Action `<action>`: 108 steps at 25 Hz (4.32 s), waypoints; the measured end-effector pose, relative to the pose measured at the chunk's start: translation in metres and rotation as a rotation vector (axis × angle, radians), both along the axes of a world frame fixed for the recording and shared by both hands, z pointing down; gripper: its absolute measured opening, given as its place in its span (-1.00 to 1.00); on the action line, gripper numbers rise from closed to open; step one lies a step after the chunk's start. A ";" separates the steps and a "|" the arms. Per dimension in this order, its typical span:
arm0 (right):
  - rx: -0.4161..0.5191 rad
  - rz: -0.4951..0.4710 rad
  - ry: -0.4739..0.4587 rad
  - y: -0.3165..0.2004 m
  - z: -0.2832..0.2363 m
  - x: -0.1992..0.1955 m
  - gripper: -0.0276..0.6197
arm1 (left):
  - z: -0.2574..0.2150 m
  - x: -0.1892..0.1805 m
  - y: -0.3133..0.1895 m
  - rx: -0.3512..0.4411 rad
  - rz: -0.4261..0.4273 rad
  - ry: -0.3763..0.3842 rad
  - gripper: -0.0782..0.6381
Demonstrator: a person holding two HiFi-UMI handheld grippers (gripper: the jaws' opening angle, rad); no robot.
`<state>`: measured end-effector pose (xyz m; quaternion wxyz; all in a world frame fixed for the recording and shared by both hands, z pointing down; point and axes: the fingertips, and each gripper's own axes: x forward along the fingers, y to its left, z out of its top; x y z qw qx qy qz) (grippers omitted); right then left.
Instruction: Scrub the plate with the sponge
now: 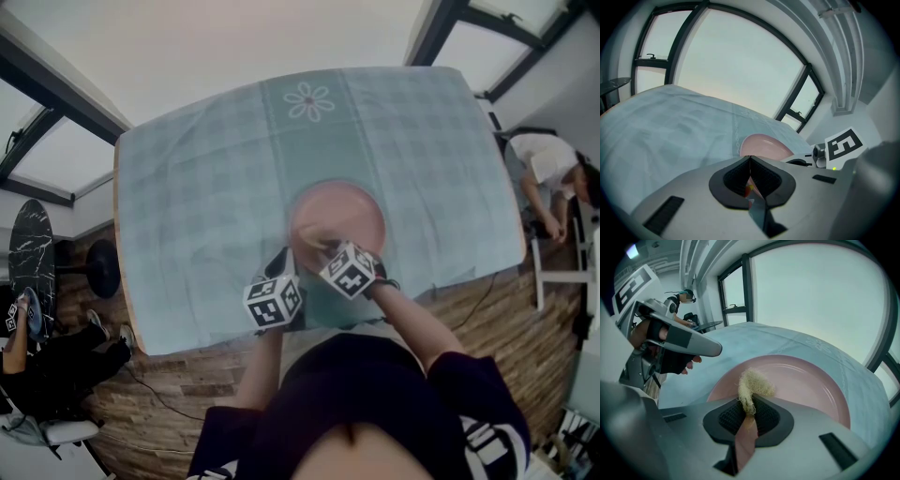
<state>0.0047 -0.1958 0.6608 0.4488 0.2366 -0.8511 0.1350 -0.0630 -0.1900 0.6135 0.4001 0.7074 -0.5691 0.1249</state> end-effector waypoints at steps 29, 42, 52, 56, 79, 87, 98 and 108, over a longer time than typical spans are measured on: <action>-0.075 -0.075 0.123 0.034 0.001 0.050 -0.80 | -0.011 0.020 0.006 0.026 0.048 -0.022 -0.76; -0.023 -0.086 0.267 0.015 0.003 0.077 -0.80 | -0.011 0.025 0.004 0.024 0.061 -0.021 -0.76; -0.018 -0.027 0.319 -0.010 0.004 0.095 -0.80 | -0.009 0.021 0.004 0.014 0.055 -0.022 -0.76; -0.019 -0.012 0.323 -0.018 0.005 0.098 -0.80 | -0.007 0.019 0.004 0.009 0.051 -0.022 -0.76; 0.024 0.033 0.325 -0.070 0.009 0.080 -0.80 | 0.002 0.008 0.002 -0.015 0.020 -0.021 -0.76; 0.030 0.013 0.323 -0.077 0.007 0.065 -0.80 | 0.003 0.006 0.002 -0.019 0.006 -0.016 -0.76; 0.042 -0.058 0.319 -0.068 0.009 0.040 -0.80 | 0.004 0.002 0.004 -0.020 -0.007 -0.017 -0.76; 0.050 -0.125 0.320 -0.051 0.009 0.023 -0.80 | 0.004 -0.001 0.010 -0.018 -0.014 -0.011 -0.76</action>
